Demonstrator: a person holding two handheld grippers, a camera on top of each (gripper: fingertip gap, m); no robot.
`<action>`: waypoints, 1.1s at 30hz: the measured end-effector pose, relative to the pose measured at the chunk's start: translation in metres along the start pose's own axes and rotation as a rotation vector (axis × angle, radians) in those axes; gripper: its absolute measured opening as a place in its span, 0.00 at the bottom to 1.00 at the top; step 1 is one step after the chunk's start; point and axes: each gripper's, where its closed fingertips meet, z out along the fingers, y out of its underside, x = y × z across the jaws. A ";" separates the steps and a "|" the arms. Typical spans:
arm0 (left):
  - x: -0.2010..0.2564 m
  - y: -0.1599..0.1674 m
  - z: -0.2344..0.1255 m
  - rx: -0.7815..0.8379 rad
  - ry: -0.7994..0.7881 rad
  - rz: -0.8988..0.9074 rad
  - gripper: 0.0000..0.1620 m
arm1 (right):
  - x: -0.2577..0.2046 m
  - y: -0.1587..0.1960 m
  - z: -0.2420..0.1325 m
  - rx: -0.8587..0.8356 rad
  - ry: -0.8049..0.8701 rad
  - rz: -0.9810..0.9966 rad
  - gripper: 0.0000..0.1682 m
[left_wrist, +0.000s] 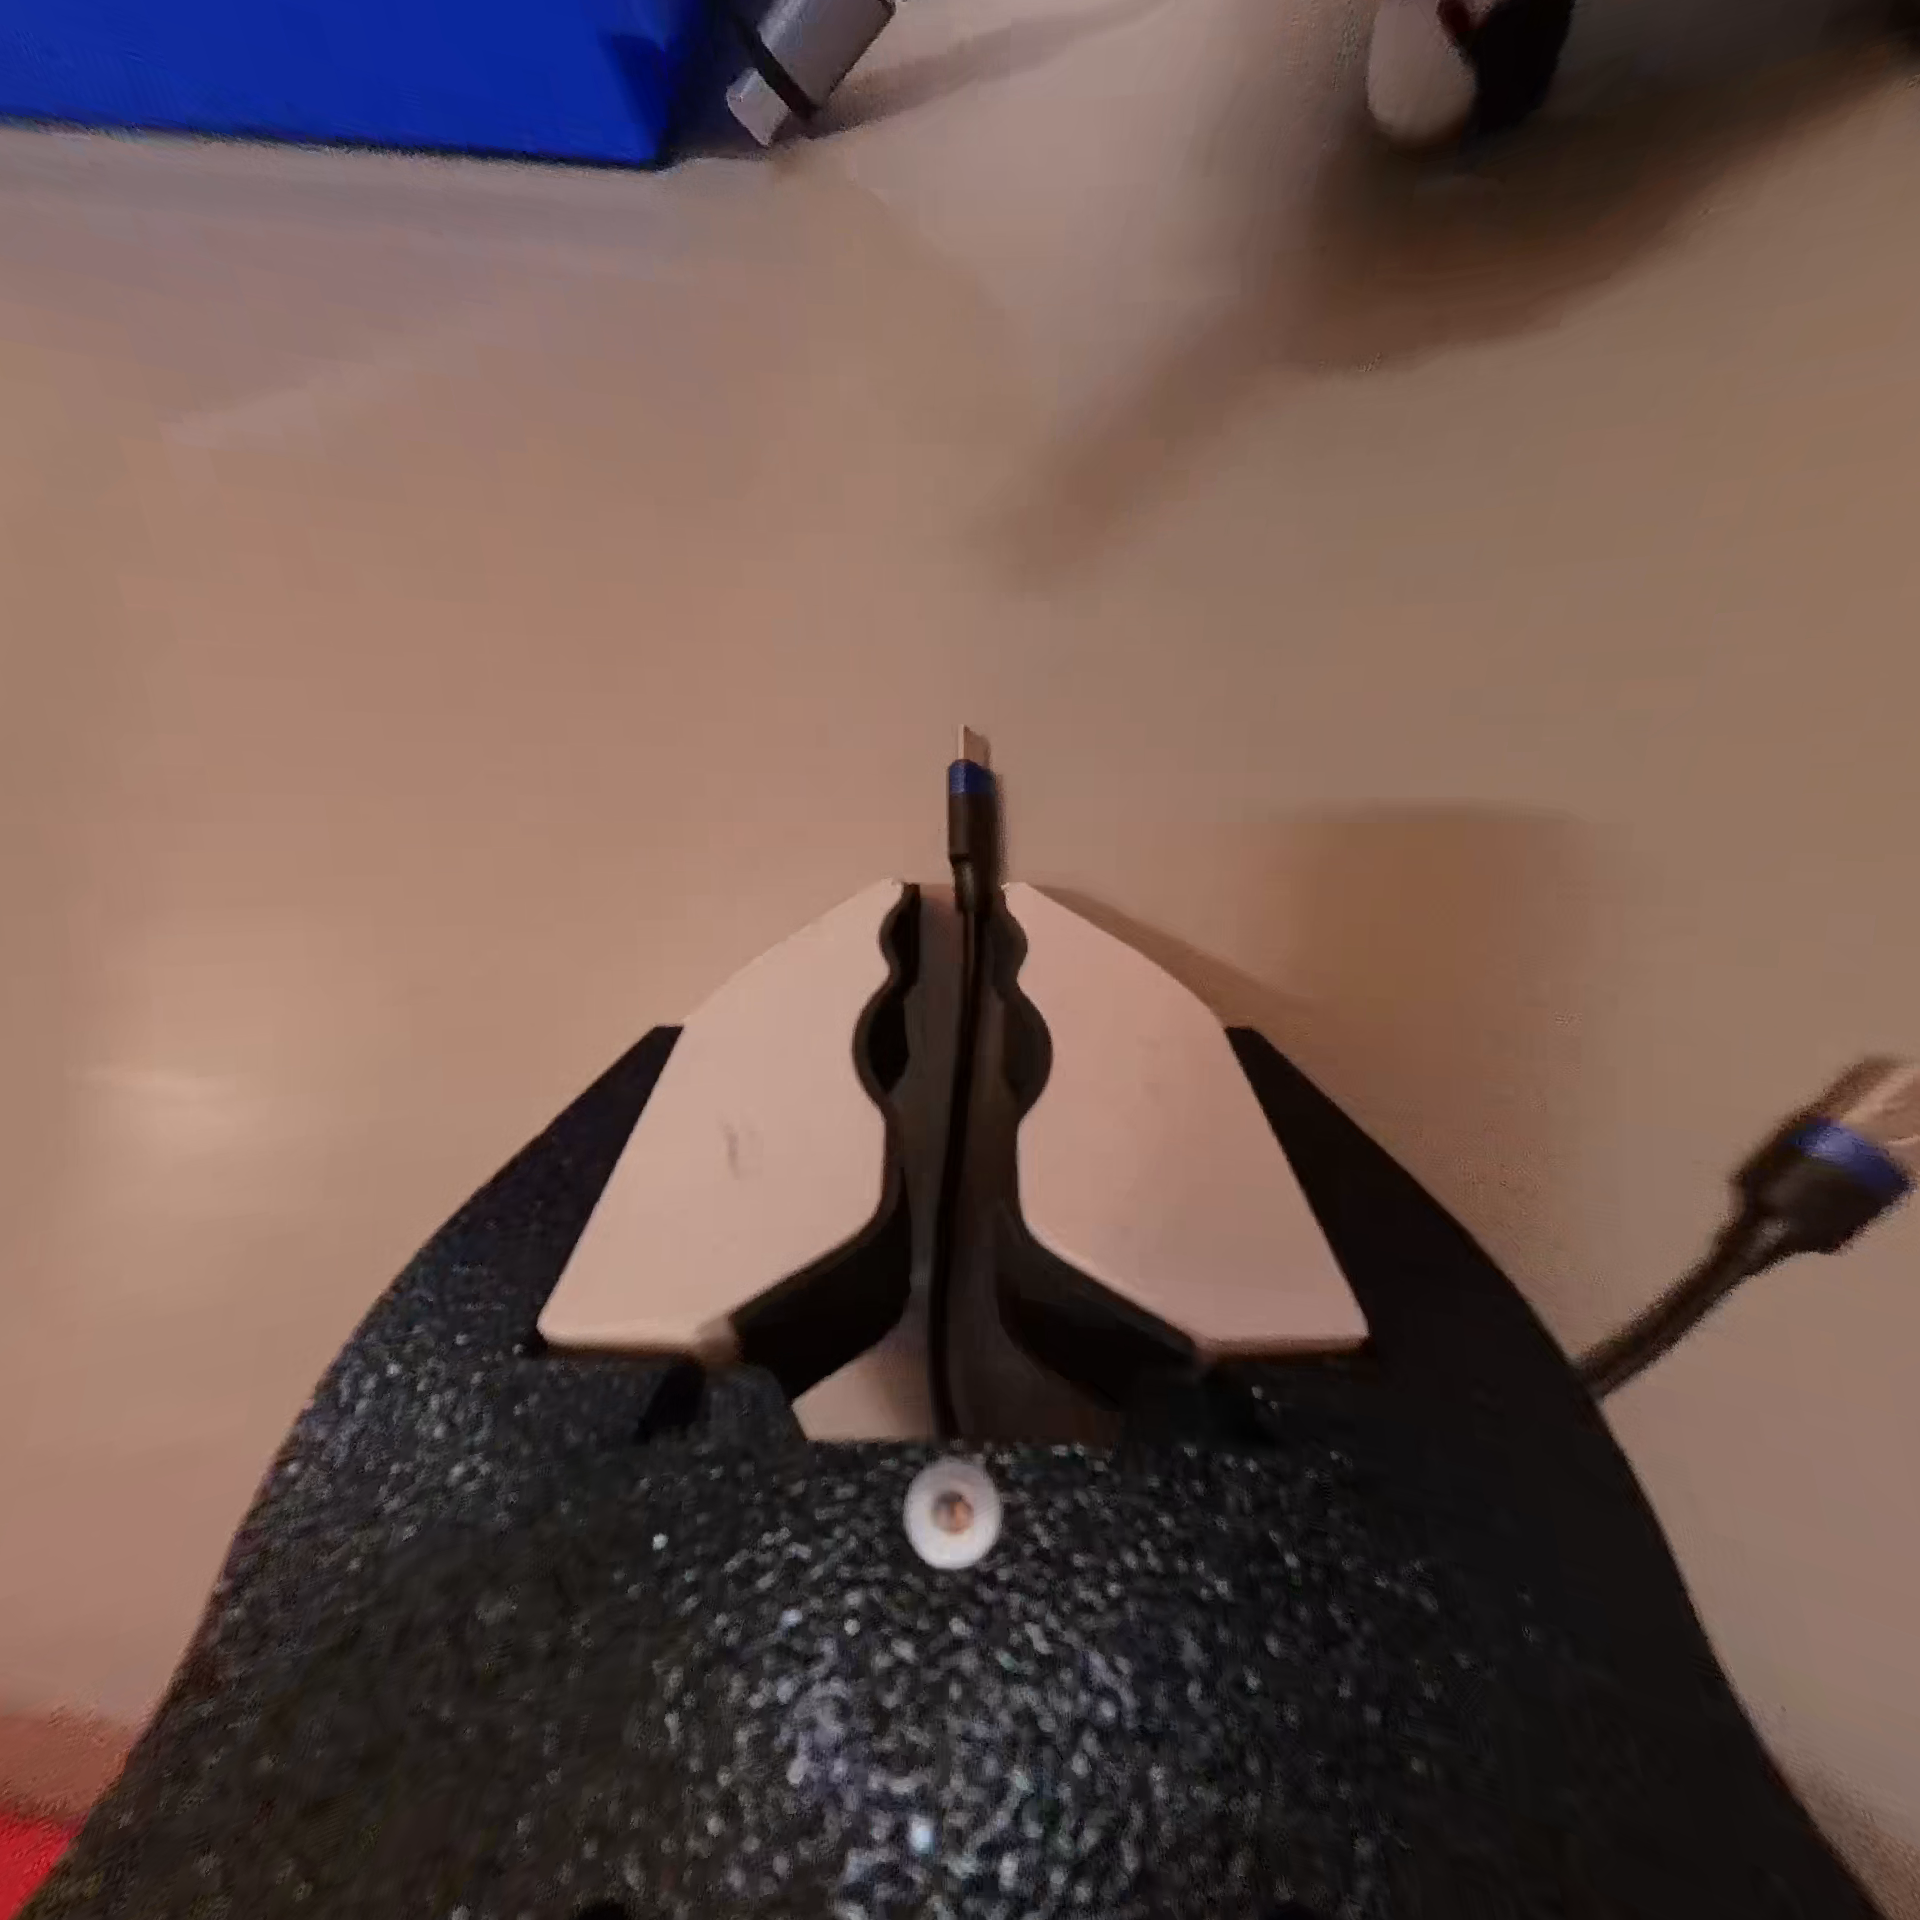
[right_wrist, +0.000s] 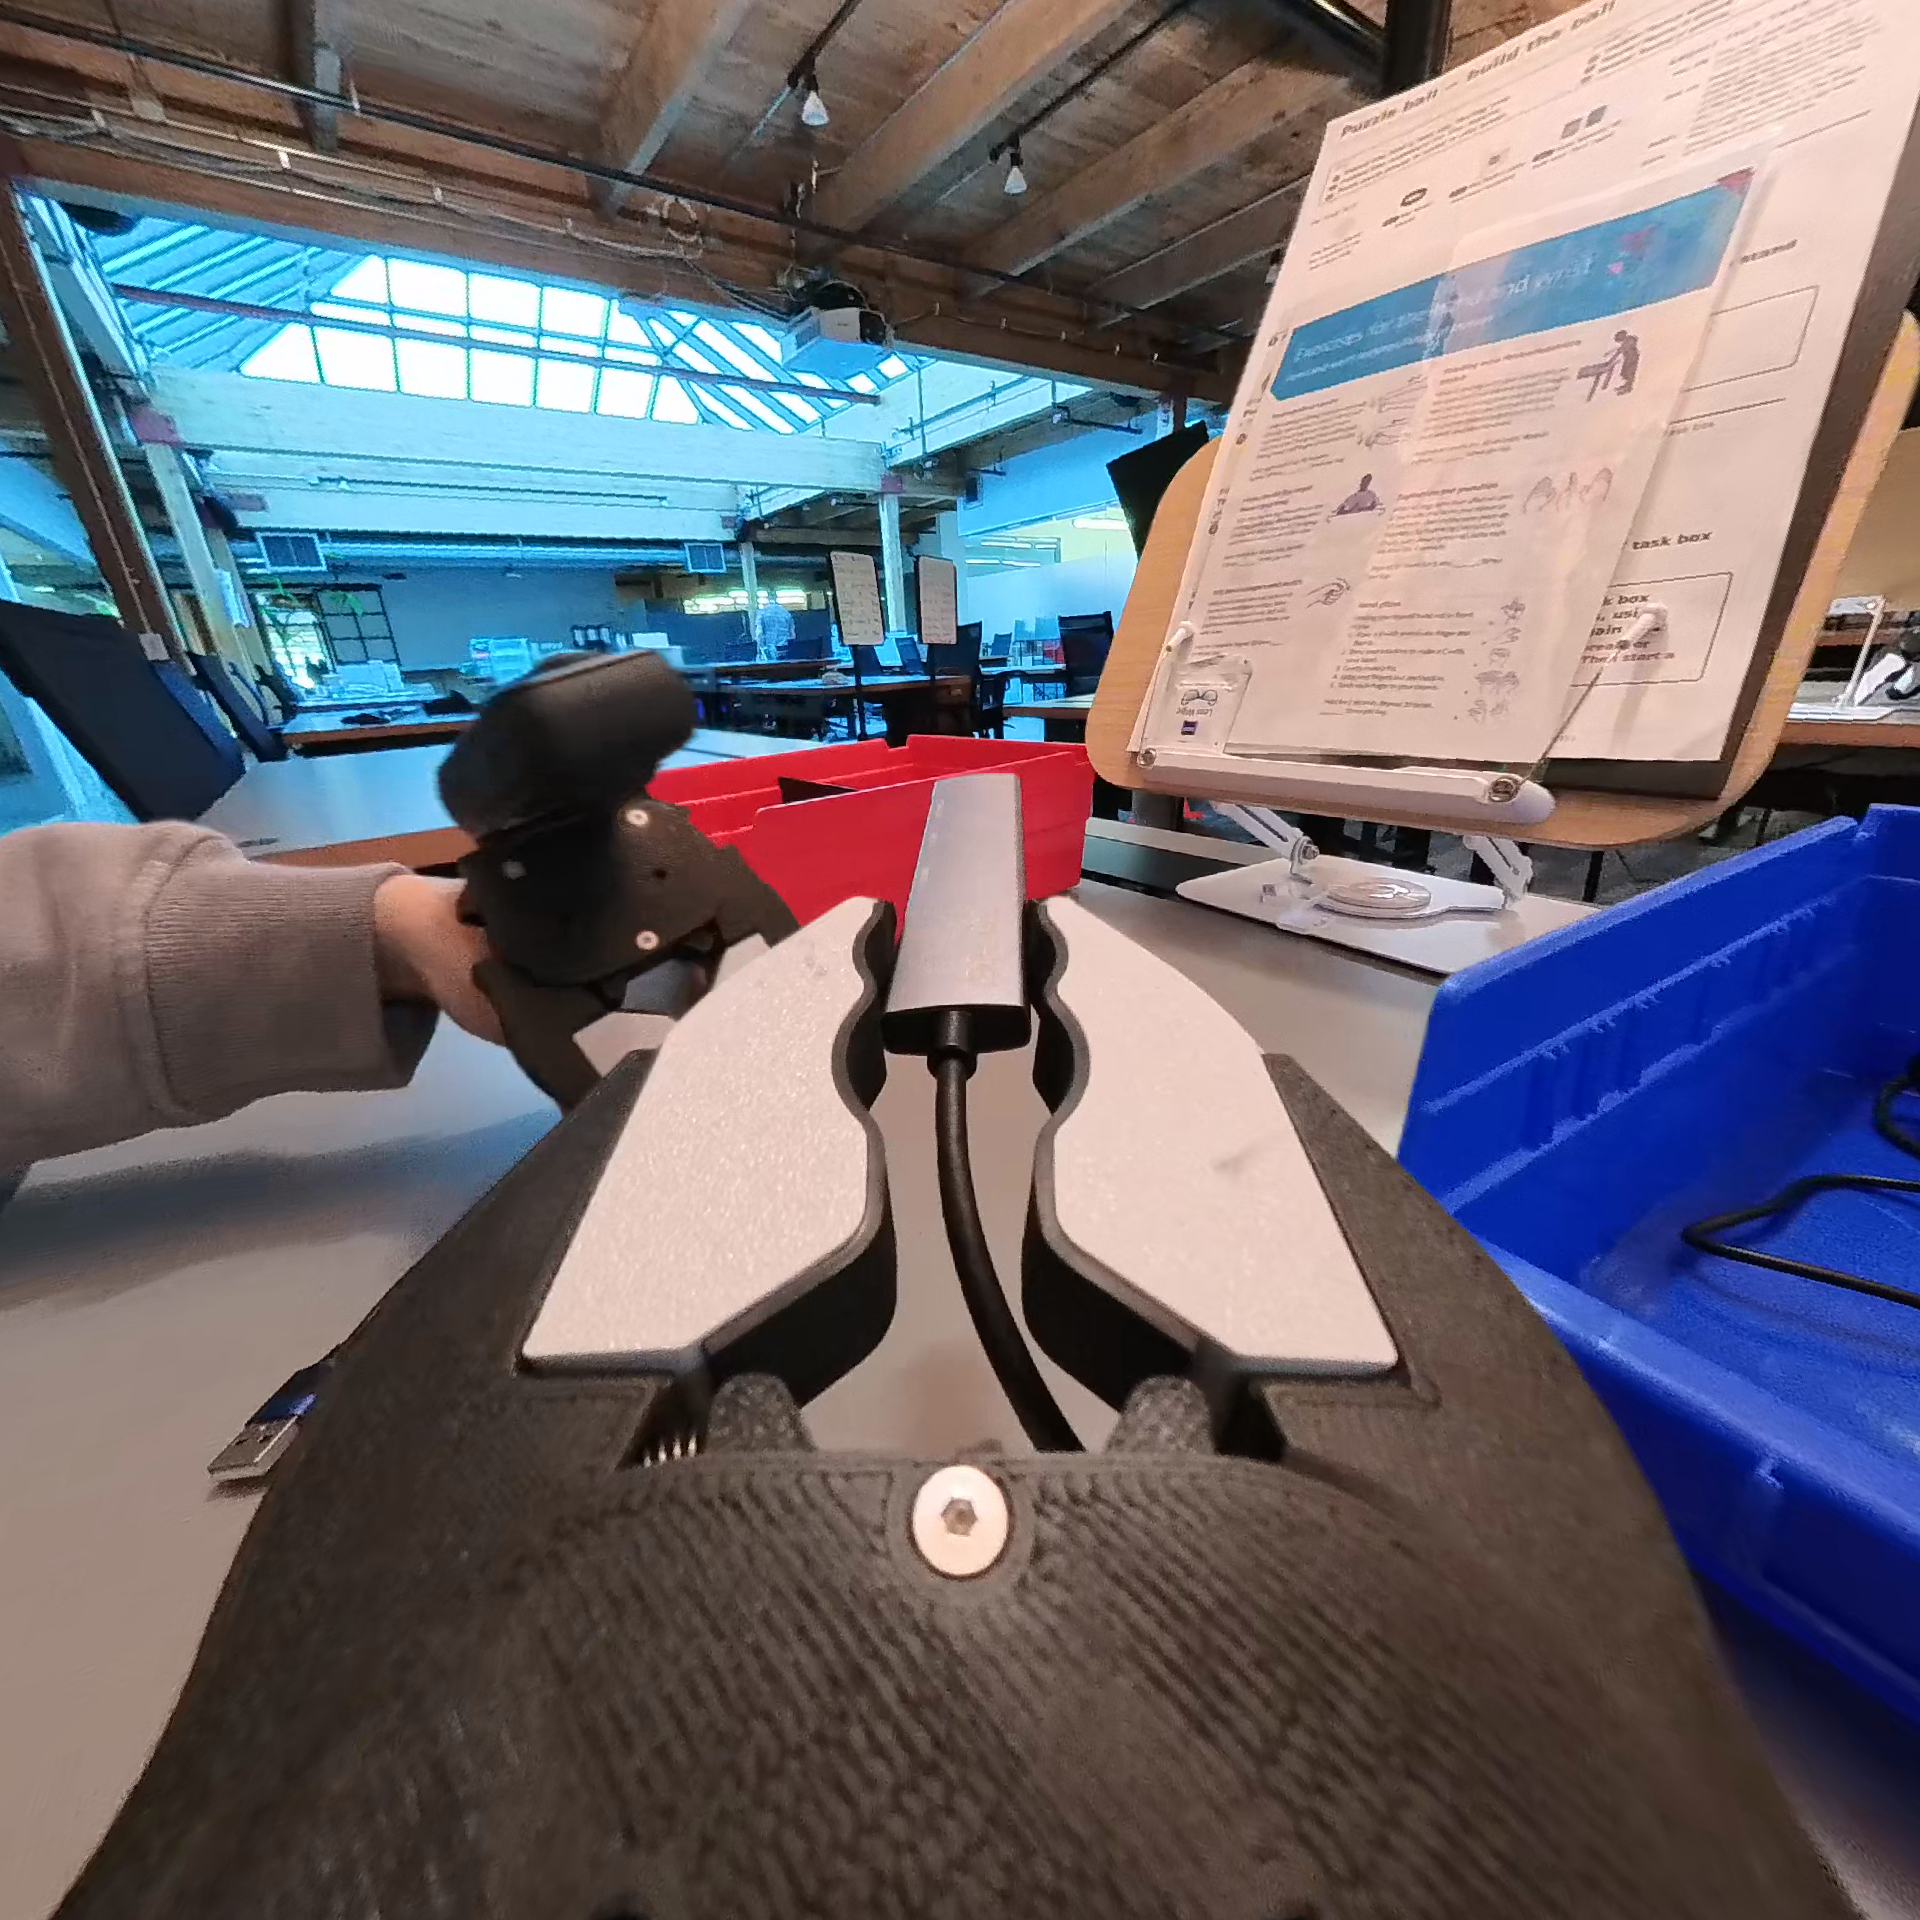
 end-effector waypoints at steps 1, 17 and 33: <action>-0.003 0.001 -0.002 -0.022 -0.064 0.078 0.10 | -0.001 0.000 0.000 -0.003 -0.002 -0.005 0.15; -0.023 0.002 -0.001 -0.165 -0.515 0.477 0.03 | -0.003 0.000 0.000 0.000 -0.015 -0.010 0.15; -0.009 -0.041 -0.036 0.099 -0.114 -0.577 0.02 | -0.002 0.005 0.005 -0.040 0.040 -0.079 0.15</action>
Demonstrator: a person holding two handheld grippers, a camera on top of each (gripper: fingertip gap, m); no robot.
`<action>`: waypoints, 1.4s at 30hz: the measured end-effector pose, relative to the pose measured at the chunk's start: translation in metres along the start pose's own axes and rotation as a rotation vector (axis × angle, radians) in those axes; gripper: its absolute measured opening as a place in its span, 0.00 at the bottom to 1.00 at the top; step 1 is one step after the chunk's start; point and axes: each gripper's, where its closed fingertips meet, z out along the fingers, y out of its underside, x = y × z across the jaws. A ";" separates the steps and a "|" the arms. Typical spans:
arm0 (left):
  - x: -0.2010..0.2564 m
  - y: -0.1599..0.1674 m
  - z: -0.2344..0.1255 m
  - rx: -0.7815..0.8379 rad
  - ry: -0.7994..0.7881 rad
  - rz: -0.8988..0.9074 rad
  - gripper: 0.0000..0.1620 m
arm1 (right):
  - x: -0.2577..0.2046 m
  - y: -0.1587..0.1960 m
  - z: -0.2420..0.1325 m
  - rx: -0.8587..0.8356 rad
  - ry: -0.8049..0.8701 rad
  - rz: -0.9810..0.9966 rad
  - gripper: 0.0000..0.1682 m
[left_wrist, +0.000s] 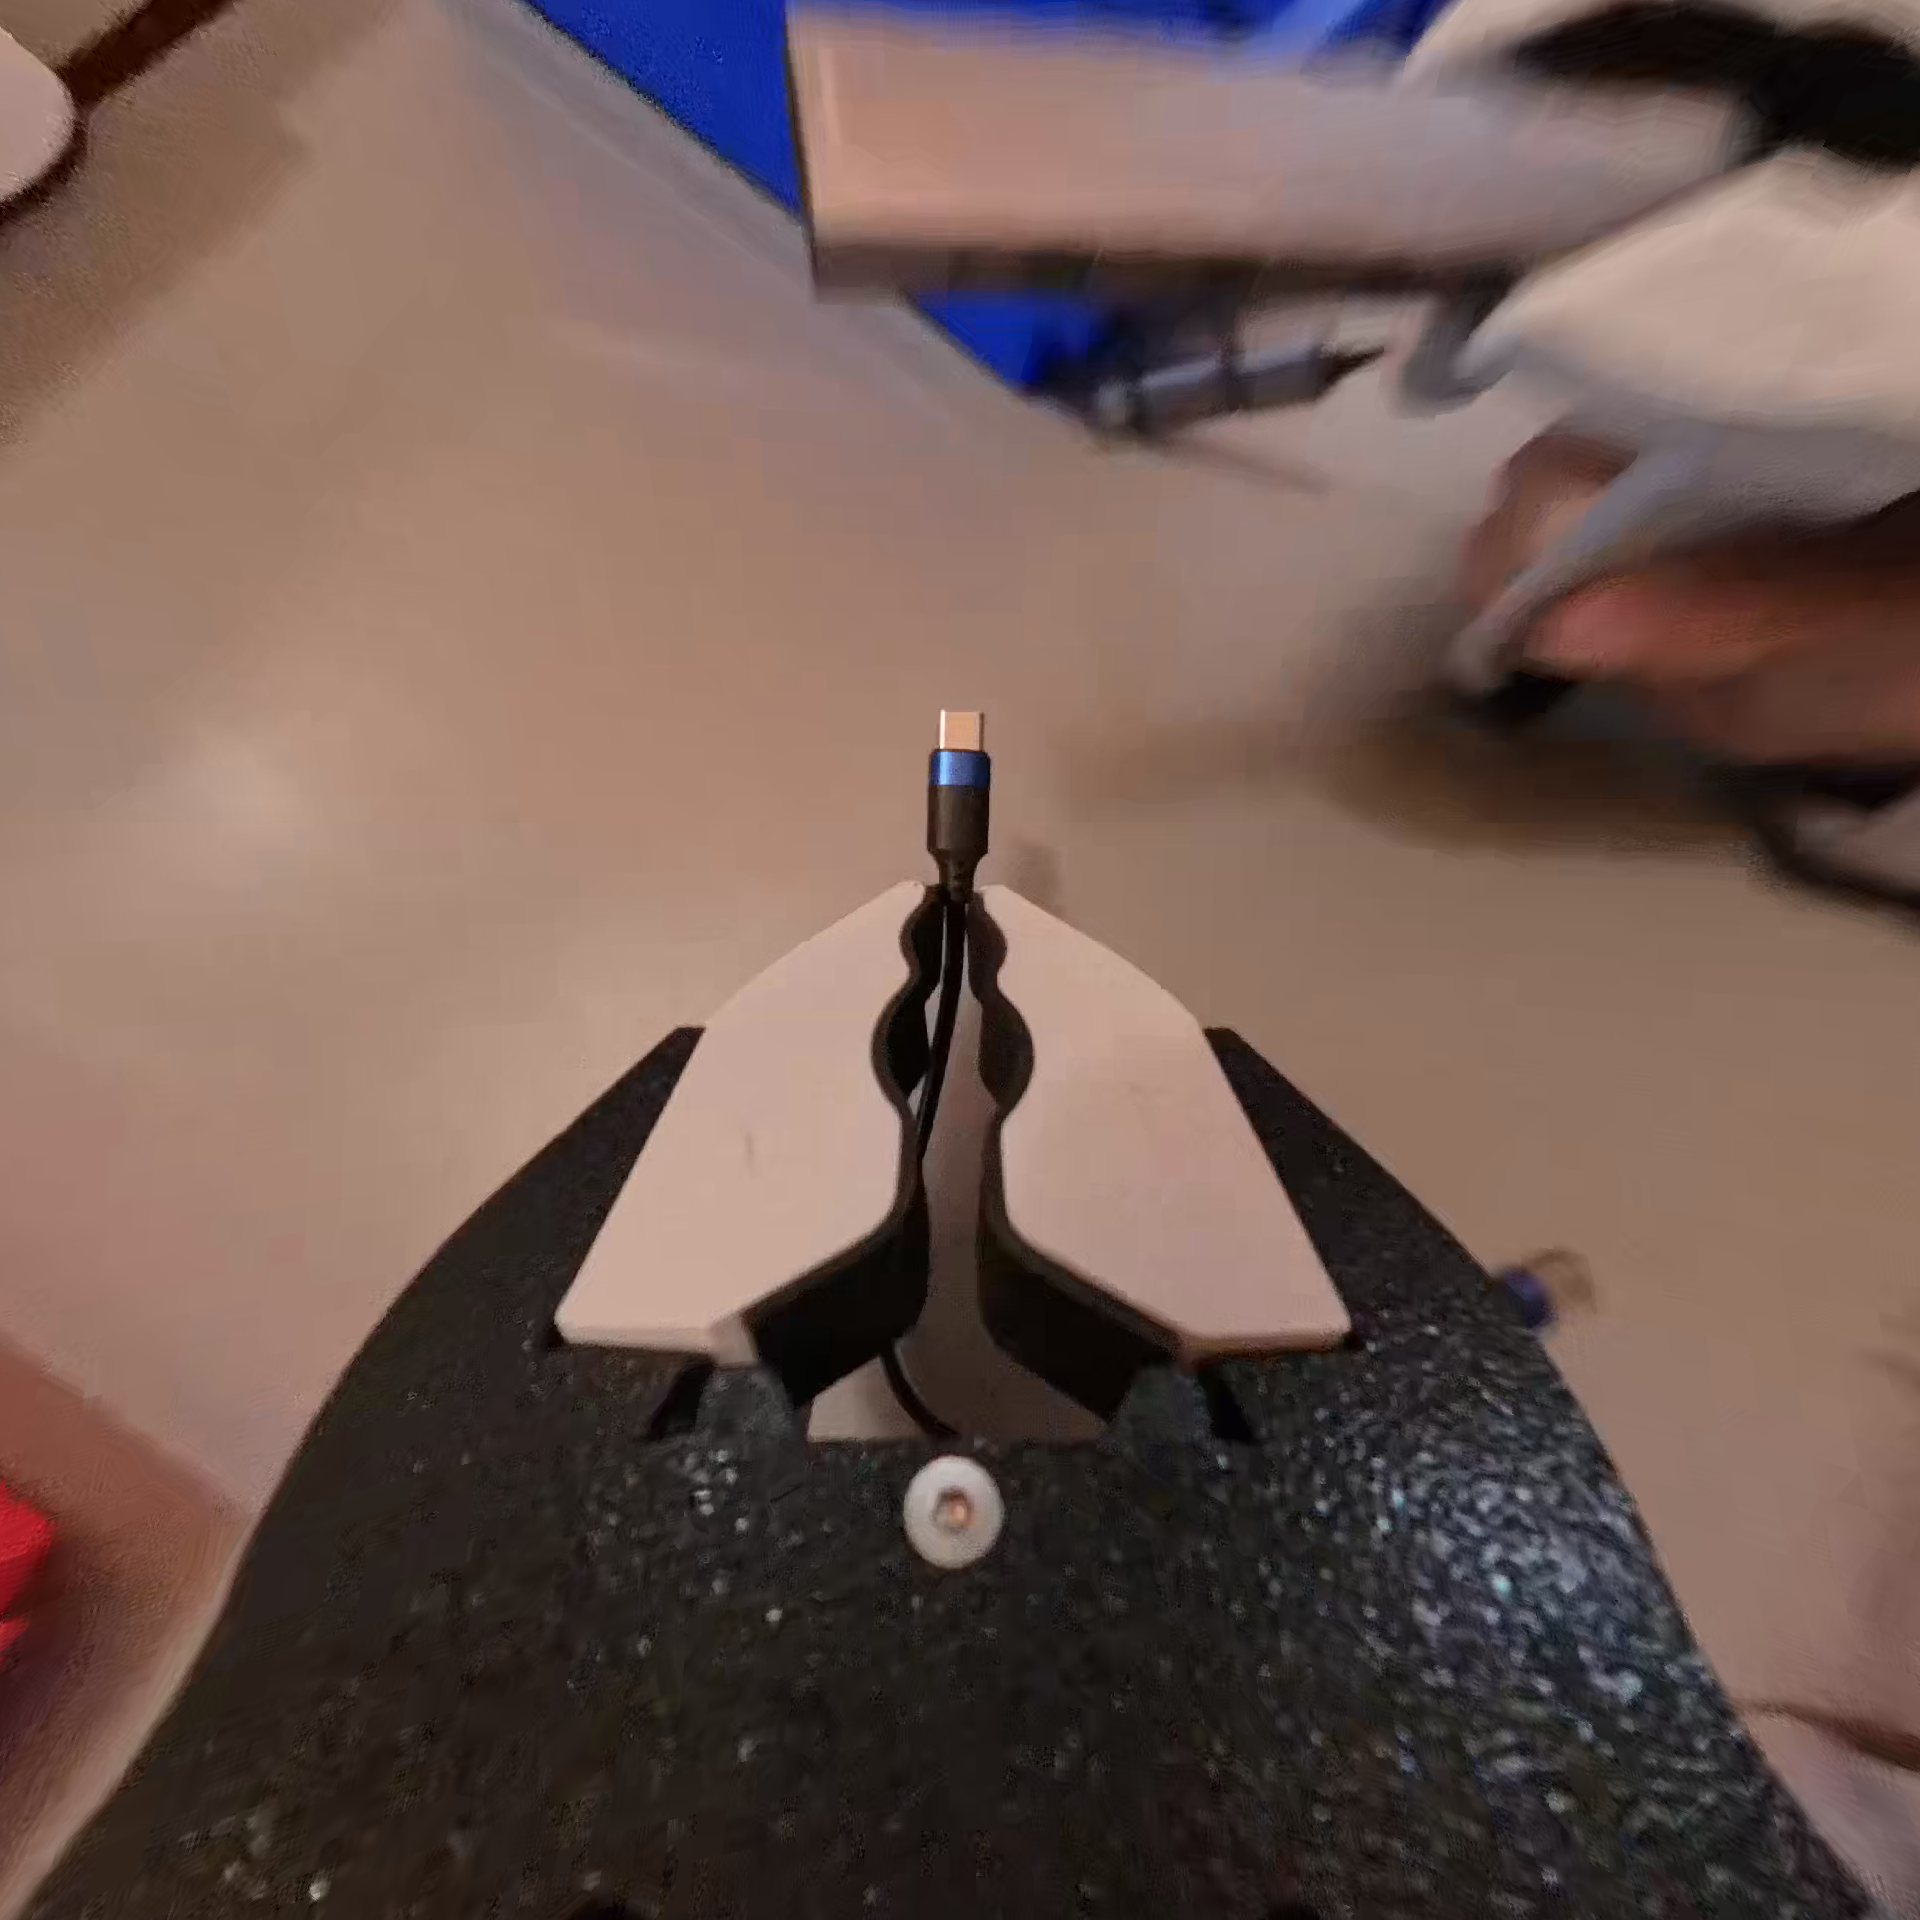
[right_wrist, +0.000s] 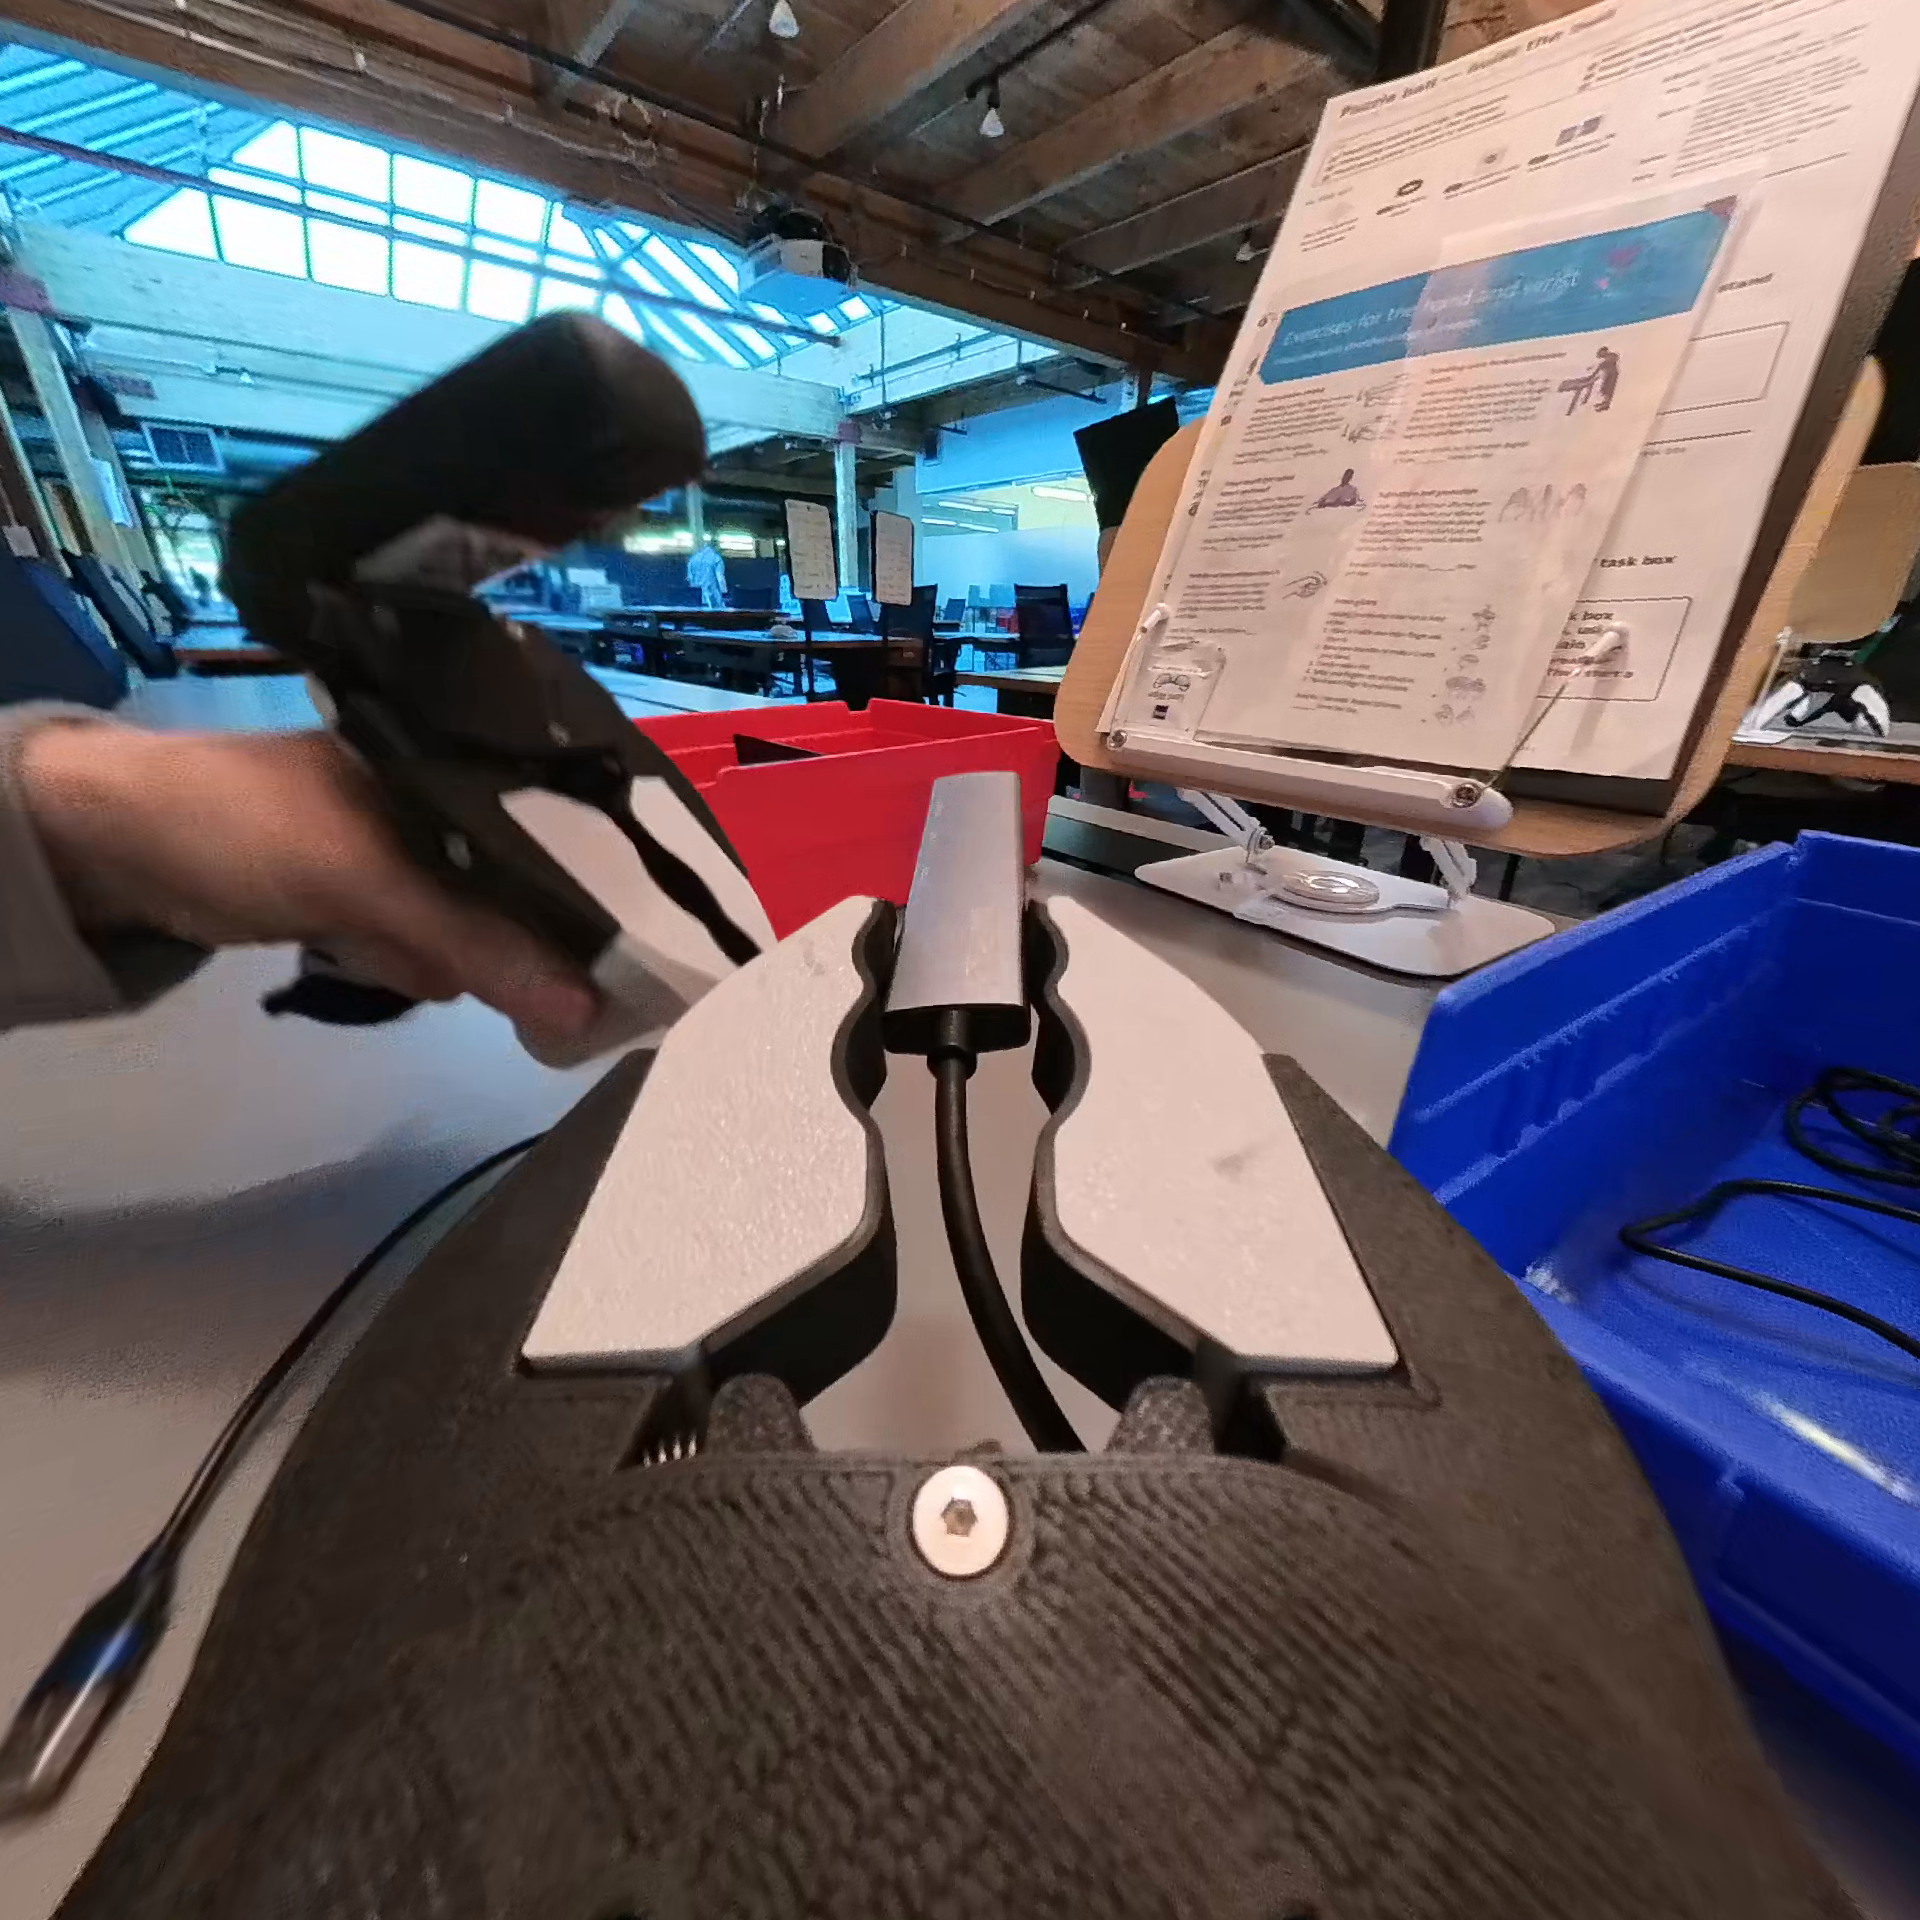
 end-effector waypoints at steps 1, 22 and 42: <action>0.009 -0.006 -0.006 0.010 0.050 -0.057 0.02 | -0.001 0.001 0.001 -0.009 0.000 -0.006 0.15; 0.038 -0.033 -0.024 0.028 0.099 -0.151 0.02 | -0.008 0.007 0.005 -0.055 -0.009 -0.070 0.15; 0.031 -0.046 -0.026 0.177 -0.190 0.068 0.02 | -0.004 0.010 0.008 -0.082 0.057 -0.106 0.15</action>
